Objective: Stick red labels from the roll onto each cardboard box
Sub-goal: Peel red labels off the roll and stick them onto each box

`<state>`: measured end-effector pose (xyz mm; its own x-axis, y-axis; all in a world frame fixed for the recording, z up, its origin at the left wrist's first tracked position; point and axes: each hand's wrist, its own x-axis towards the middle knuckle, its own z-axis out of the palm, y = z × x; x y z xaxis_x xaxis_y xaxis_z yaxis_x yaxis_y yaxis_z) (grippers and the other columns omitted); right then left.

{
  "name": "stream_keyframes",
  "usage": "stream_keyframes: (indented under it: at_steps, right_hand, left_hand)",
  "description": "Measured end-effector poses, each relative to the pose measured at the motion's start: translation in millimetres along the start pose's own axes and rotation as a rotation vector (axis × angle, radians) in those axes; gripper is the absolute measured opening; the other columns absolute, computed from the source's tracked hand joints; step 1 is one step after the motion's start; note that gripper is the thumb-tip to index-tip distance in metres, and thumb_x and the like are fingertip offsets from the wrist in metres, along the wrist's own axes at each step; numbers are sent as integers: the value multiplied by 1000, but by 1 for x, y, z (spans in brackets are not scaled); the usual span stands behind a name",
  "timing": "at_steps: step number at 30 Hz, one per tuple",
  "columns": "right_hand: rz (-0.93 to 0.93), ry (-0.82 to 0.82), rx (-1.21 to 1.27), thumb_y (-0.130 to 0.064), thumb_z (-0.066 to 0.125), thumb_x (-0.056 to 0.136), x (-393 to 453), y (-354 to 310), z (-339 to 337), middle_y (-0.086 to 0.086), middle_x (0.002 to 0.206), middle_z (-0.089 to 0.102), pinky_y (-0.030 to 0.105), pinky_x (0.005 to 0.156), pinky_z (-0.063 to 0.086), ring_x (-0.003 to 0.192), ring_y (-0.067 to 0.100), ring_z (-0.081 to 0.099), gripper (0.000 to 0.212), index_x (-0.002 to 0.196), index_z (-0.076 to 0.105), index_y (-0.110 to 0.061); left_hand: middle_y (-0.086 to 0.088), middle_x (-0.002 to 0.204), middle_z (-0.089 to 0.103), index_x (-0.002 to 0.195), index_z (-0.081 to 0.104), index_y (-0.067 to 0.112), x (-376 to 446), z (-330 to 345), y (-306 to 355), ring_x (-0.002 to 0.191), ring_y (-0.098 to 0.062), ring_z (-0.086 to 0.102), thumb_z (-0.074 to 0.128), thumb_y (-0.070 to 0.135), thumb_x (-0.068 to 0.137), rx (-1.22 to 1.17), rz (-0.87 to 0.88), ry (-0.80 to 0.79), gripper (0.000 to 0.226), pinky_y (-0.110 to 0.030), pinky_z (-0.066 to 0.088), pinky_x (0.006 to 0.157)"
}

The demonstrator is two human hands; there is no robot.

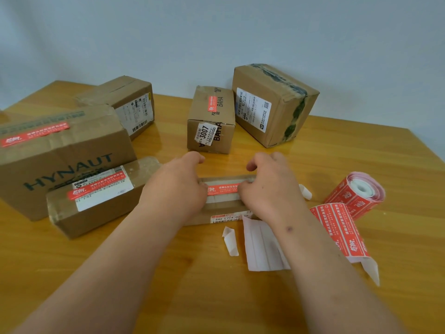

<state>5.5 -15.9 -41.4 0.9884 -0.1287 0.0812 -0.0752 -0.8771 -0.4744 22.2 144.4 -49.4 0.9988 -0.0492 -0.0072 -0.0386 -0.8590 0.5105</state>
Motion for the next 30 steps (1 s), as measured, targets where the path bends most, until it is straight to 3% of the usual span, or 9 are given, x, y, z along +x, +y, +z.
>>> stream_keyframes:
  at_steps: [4, 9, 13, 17, 20, 22, 26, 28, 30]
  right_hand:
    - [2, 82, 49, -19, 58, 89, 3, 6, 3, -6, 106, 35, 13, 59, 30, 89, 10, 44, 23, 112, 54, -22]
    - [-13, 93, -17, -51, 62, 83, 6, 5, 14, -4, 107, 37, 31, 82, 47, 102, 15, 44, 40, 111, 53, -24]
    - [-55, 93, -13, -42, 58, 89, 5, 11, 16, -6, 106, 36, 34, 88, 48, 107, 17, 45, 30, 114, 54, -25]
    - [-82, 52, -12, -51, 64, 81, -1, 12, 14, -7, 106, 36, 30, 90, 41, 105, 12, 35, 39, 112, 54, -29]
    - [-82, 43, 55, -36, 64, 84, -1, 16, 11, -9, 105, 36, 29, 91, 43, 107, 11, 37, 30, 112, 55, -27]
    - [-78, 59, 106, -31, 64, 84, -2, 18, 11, -10, 105, 37, 28, 89, 45, 107, 12, 41, 27, 110, 56, -26]
    - [-84, 77, 65, -42, 68, 78, -4, 16, 16, -8, 104, 38, 27, 87, 41, 103, 11, 37, 35, 107, 55, -28]
    - [-72, 64, 106, -31, 67, 82, -4, 17, 13, -8, 106, 40, 22, 83, 42, 104, 11, 41, 27, 106, 55, -27]
    - [-64, 62, 158, -17, 62, 87, -3, 22, 7, -8, 106, 42, 11, 70, 39, 99, 9, 46, 19, 101, 55, -26]
  left_hand:
    - [4, 104, 60, 136, 45, 33, -4, 2, 2, 91, -17, 58, 55, 25, 94, 2, 28, 47, 44, -35, 55, 70]
    - [4, 122, 55, 133, 44, 33, -7, 6, 11, 104, -21, 58, 58, 65, 82, 144, 3, 48, 62, -41, 56, 79]
    - [4, 113, 56, 136, 42, 33, -7, 3, 3, 95, -17, 56, 64, 46, 87, 25, 19, 29, 56, -33, 54, 74]
    - [8, 101, 52, 136, 45, 33, -10, 5, -3, 82, -9, 49, 67, 34, 88, -56, 67, 61, 53, -20, 39, 61]
    - [14, 93, 46, 136, 46, 32, -12, 4, -7, 78, -6, 47, 65, 20, 89, -118, 66, 68, 52, -13, 35, 56]
    - [12, 96, 48, 136, 46, 31, -13, 5, -8, 81, -7, 49, 64, 22, 89, -148, 55, 76, 51, -13, 38, 57]
    - [5, 114, 54, 136, 43, 34, -15, 8, 1, 93, -12, 54, 70, 43, 83, -76, 11, 104, 60, -26, 50, 69]
    - [6, 109, 53, 136, 45, 33, -15, 9, 0, 92, -11, 52, 70, 36, 85, -99, 11, 108, 57, -26, 50, 70]
    - [9, 99, 51, 134, 47, 31, -15, 8, -5, 88, -10, 52, 68, 26, 86, -151, 17, 104, 52, -21, 45, 63]
